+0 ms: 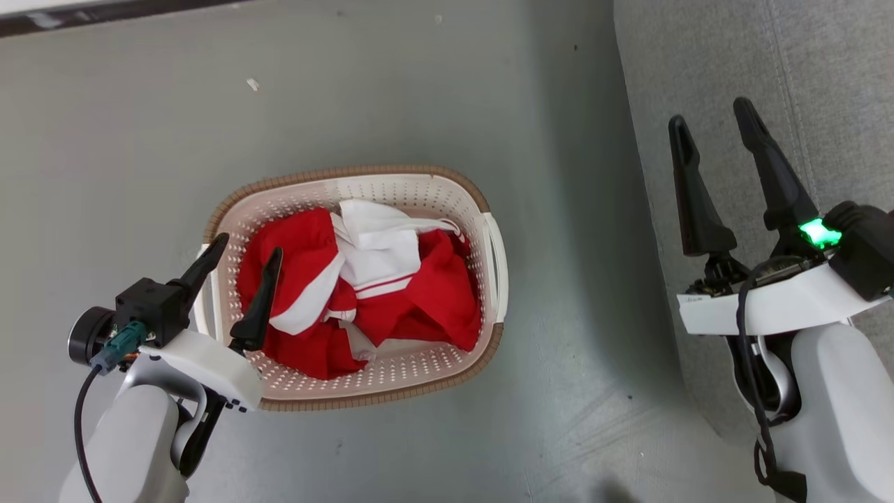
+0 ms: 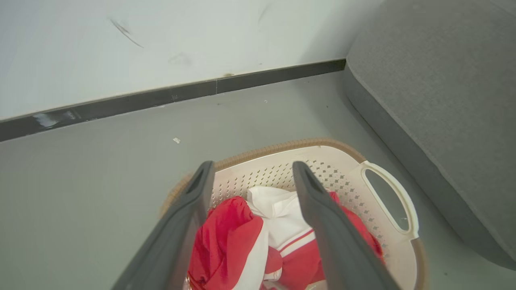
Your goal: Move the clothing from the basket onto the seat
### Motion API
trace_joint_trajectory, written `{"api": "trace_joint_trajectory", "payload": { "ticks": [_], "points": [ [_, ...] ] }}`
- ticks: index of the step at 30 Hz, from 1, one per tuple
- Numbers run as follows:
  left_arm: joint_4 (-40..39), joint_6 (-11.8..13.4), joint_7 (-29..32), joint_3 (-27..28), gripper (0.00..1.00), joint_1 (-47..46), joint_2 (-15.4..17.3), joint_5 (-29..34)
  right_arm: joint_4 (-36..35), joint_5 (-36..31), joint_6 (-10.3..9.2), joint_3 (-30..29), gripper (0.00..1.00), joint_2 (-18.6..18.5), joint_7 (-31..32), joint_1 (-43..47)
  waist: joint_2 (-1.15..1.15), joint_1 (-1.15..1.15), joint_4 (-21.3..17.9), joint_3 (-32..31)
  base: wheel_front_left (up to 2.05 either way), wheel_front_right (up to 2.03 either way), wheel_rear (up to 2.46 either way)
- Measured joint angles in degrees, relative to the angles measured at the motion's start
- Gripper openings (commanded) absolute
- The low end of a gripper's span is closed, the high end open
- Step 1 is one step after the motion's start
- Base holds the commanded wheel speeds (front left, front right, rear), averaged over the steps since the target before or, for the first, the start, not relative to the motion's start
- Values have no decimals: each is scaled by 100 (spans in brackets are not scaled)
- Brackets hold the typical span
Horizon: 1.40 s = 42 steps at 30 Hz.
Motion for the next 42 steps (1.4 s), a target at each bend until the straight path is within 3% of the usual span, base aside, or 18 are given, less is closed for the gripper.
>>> {"api": "trace_joint_trajectory", "payload": {
  "ticks": [25, 42],
  "points": [
    [1312, -1, 500, -751, 100, -1246, 47, -8, -197, 420, 0, 276, 100, -3, 0, -850, 0, 0, -469, 1102, 0, 0, 0],
    [2209, 3, 811, -918, 100, -1915, 121, 303, -335, 712, 0, 387, 100, -3, 0, -1151, 0, 0, -822, 1605, 0, 0, 0]
  ]
}}
